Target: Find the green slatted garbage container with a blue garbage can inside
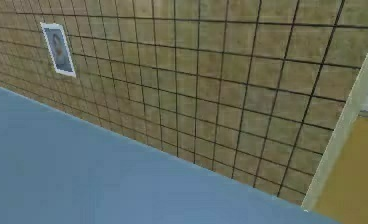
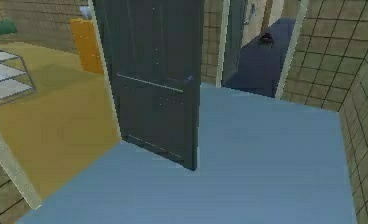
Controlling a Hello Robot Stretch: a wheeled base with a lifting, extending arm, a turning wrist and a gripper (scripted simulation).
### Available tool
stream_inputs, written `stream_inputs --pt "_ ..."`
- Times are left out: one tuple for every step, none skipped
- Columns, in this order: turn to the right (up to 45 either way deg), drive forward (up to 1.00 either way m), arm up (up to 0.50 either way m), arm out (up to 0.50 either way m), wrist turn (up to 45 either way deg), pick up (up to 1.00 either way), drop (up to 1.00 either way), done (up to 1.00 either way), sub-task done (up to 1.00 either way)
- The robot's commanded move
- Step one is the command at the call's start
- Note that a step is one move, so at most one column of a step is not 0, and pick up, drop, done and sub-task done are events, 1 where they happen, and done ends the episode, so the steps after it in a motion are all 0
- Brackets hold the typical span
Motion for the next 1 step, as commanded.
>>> stream_inputs --pt "45.0 0.00 0.00 0.00 0.0 0.00 0.00 0.00 0.00"
